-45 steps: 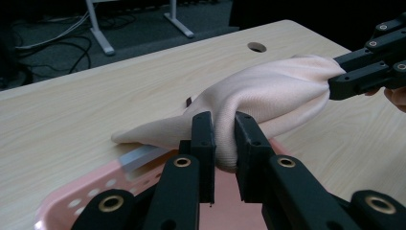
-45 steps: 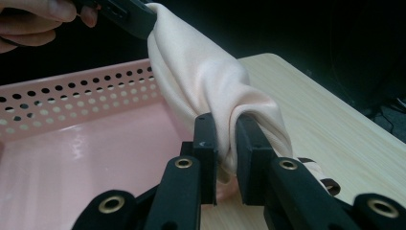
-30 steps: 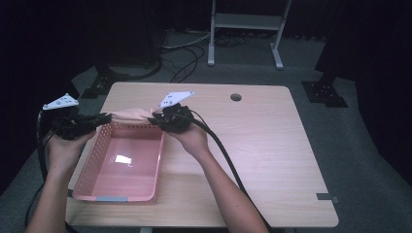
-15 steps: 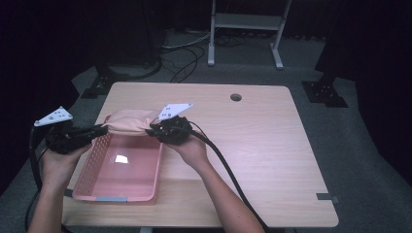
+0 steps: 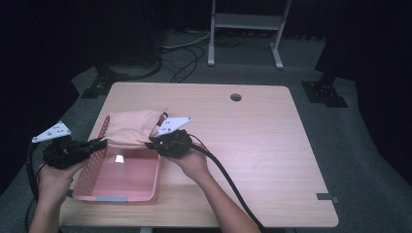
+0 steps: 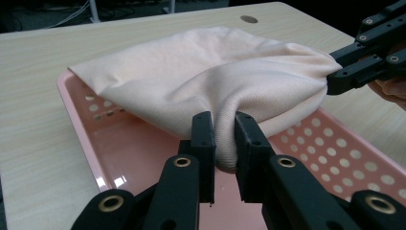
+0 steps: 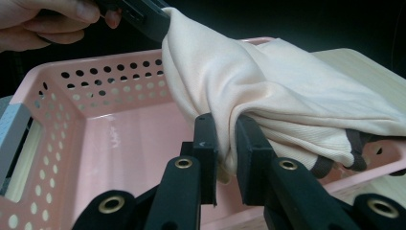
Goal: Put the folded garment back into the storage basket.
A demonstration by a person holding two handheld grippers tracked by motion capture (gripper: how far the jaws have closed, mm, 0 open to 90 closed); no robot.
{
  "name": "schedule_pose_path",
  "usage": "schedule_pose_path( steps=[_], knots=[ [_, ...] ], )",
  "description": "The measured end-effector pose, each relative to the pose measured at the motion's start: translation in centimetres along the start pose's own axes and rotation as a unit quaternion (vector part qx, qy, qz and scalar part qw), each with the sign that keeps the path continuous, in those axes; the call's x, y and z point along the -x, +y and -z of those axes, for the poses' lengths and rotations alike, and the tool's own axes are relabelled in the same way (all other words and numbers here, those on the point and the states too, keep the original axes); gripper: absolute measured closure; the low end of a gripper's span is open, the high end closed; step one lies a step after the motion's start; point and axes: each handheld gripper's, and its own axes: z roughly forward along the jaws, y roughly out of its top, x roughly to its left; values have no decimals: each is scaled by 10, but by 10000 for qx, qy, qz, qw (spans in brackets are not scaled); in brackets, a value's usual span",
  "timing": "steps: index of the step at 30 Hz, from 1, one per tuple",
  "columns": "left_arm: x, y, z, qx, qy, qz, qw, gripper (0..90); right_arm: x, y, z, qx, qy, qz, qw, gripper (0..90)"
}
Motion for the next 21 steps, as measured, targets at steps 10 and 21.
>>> schedule_pose_path(
  steps=[10,21],
  knots=[
    [4,-21,7,54,-58,90,9999,807,-16,-11,0,42,144,-18,9999,805],
    [8,-39,17,89,-80,201,9997,807,-36,-19,-1,68,326,17,9994,805]
  ],
)
